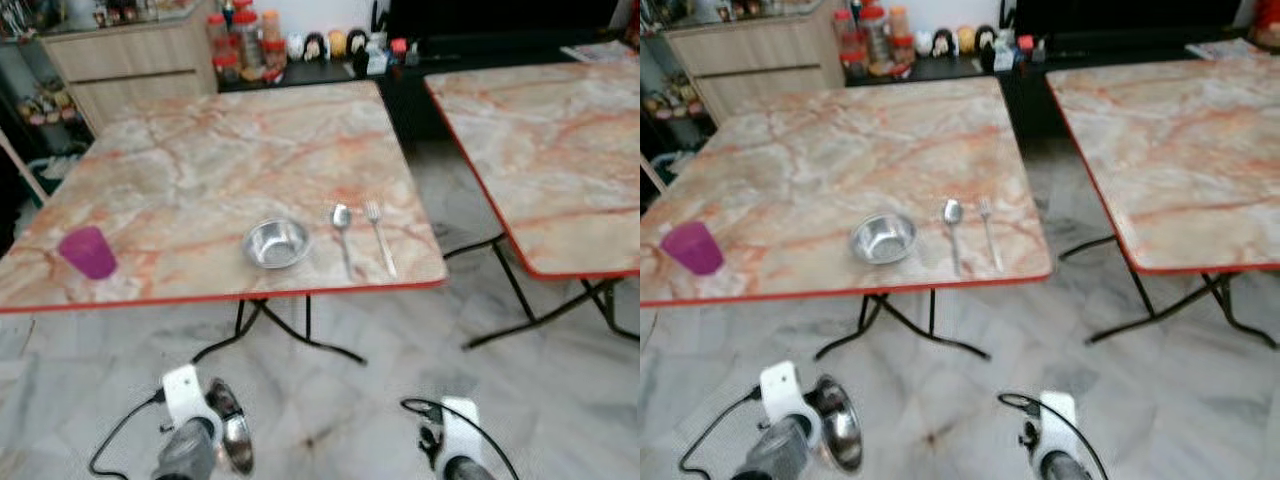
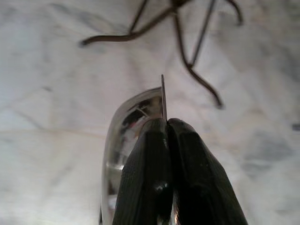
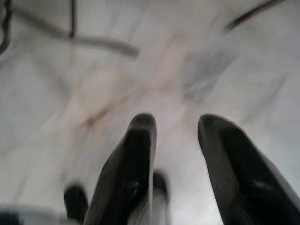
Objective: Setting the table
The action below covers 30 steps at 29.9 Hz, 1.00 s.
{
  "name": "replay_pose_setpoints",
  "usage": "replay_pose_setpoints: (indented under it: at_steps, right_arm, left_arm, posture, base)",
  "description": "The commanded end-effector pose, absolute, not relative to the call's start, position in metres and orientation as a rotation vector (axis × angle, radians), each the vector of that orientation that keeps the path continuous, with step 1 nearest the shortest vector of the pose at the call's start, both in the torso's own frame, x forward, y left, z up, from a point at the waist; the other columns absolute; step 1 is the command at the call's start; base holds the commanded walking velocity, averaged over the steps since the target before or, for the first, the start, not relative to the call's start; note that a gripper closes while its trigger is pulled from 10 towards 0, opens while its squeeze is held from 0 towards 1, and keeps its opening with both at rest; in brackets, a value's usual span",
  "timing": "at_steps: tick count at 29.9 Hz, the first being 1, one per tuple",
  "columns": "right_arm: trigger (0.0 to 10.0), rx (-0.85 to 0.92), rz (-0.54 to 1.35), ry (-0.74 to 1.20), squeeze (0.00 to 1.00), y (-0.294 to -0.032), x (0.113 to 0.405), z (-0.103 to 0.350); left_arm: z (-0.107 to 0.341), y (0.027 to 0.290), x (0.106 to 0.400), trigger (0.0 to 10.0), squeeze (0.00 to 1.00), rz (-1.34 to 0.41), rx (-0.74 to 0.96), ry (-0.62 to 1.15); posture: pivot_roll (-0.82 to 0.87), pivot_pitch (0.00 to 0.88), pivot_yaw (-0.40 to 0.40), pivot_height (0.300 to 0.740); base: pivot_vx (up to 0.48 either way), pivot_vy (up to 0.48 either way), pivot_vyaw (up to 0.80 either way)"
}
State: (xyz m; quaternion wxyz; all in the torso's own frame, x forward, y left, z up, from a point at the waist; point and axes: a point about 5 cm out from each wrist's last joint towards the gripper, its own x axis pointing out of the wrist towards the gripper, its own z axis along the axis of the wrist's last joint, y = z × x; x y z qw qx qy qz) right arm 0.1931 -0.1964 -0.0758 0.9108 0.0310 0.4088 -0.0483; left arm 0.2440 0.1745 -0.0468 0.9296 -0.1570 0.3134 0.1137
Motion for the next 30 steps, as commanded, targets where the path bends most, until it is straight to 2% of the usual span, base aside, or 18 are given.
replay_pose_setpoints:
  at_steps: [1,21,26,30]
  right_arm:
    - [10.0,0.091,-0.080,0.843,0.00,-0.1837,0.1946,-0.0768]
    - [10.0,0.087,-0.084,0.851,0.00,-0.1844,0.1919,-0.0781]
    - [10.0,0.091,-0.098,0.859,0.00,-0.1855,0.1920,-0.0783]
    - [10.0,0.091,-0.094,0.863,0.00,-0.1849,0.1919,-0.0784]
  left_arm:
    - [-0.0432,0.1859,0.2470,10.0,0.00,0.244,-0.285,0.627]
    - [-0.0452,0.1824,0.2446,10.0,0.00,0.222,-0.281,0.634]
    - [-0.0452,0.1804,0.2443,10.0,0.00,0.205,-0.291,0.626]
    - [-0.0460,0.1816,0.2430,10.0,0.00,0.211,-0.287,0.629]
  posture:
    - [-0.19,0.000,0.058,0.740]
    - [-0.20,0.000,0.059,0.740]
    - [-0.20,0.000,0.059,0.740]
    - [-0.19,0.000,0.057,0.740]
  base:
    - [0.244,-0.345,0.00]
    - [0.324,-0.310,0.00]
    - [0.000,-0.463,0.00]
    - [0.000,-0.480,-0.66]
